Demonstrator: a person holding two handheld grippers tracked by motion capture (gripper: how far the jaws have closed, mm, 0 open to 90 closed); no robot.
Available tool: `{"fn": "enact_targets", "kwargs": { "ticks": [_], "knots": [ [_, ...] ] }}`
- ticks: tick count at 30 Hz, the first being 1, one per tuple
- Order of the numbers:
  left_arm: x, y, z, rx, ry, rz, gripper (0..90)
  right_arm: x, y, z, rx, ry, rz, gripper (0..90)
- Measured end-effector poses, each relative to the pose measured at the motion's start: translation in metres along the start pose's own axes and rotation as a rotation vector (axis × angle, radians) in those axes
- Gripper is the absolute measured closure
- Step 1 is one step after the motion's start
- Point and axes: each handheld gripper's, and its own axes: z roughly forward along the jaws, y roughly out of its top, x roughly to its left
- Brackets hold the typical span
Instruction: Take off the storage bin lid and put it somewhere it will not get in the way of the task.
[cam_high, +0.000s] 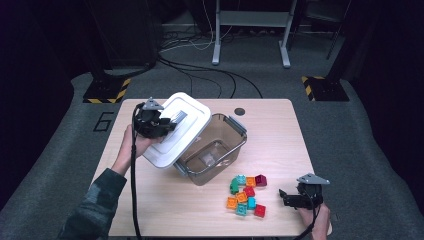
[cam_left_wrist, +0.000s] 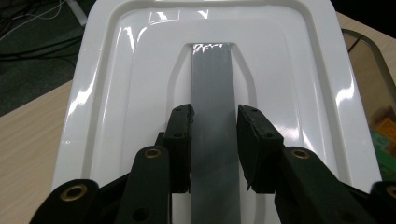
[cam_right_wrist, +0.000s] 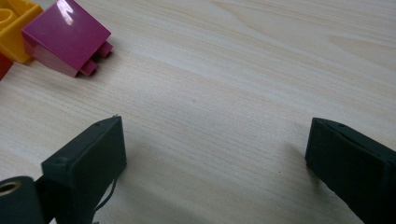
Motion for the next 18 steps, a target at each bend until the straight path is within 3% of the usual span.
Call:
{"fn": "enact_targets", "kwargs": {
  "ticks": [18],
  "knots": [
    [0.042,-0.035,-0.023,-0.004,0.09,-0.093,66.5,0.0,0.0,0.001,0.015,0.004,-0.005,0.0]
  ]
}}
